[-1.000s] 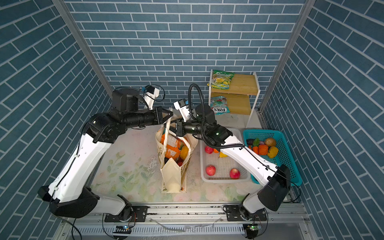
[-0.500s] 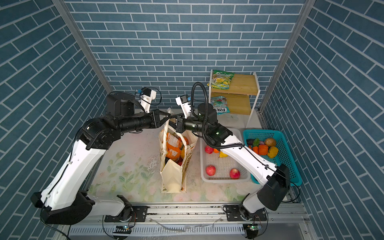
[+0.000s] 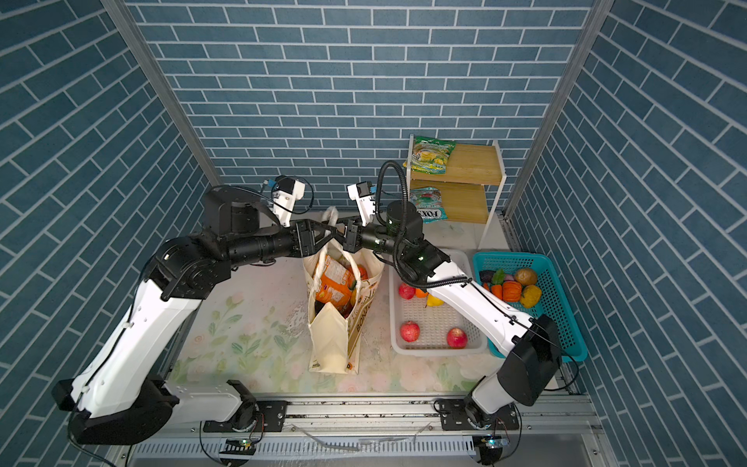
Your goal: Place the food into the grocery bag and tie it
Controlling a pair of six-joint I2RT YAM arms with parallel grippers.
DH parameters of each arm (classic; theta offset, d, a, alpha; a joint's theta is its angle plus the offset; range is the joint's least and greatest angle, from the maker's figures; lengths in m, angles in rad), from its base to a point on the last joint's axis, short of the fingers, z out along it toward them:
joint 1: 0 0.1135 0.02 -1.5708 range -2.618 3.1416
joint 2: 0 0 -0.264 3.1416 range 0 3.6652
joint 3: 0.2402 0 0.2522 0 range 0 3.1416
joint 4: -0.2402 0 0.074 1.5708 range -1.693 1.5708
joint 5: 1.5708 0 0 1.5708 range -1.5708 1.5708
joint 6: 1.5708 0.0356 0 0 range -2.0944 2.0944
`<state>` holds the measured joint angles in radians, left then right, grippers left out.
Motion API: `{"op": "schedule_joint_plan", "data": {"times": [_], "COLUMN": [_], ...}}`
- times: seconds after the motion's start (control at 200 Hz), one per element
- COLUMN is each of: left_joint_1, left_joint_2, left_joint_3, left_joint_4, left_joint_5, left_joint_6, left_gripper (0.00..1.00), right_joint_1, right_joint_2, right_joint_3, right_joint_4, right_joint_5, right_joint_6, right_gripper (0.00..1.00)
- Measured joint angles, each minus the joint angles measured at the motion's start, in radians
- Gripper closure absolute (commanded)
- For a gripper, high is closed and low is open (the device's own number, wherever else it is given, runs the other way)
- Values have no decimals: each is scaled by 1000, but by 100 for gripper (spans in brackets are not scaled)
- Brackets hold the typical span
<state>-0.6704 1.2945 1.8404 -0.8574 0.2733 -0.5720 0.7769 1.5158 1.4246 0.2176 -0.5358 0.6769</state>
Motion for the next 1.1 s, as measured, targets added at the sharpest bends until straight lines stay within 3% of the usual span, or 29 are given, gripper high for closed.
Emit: {"op": "schedule_joint_plan", "data": {"times": [0.3,0.41,0.485,0.54,0.635,0.8,1.1], "left_joint_1": [-2,-2,1,16,61,125,141], "left_joint_2": [-47,-57,-69,-74,-60,0,131], "left_joint_3": [-1,-1,-1,4,28,55,57], "left_joint_4": [-16,-31,-46,-68,-92,-92,-52], "left_joint_5": [-18,-59,-97,-114,-124,-86,37], "left_joint_6": [18,20,17,26,23,29,11], "left_gripper": [28,34,49,55,54,43,47], "right_joint_1": [-2,-2,-2,-2,-2,-3,-7], "right_joint_2": [0,0,0,0,0,0,-2], "right_joint_3": [-1,-1,-1,-2,-10,-21,-59], "right_joint_4": [19,23,23,26,32,38,39], "right_joint_5": [19,19,19,18,15,3,-23], "right_joint_6": [0,0,0,0,0,0,0], "right_gripper": [100,100,100,100,100,100,100]}}
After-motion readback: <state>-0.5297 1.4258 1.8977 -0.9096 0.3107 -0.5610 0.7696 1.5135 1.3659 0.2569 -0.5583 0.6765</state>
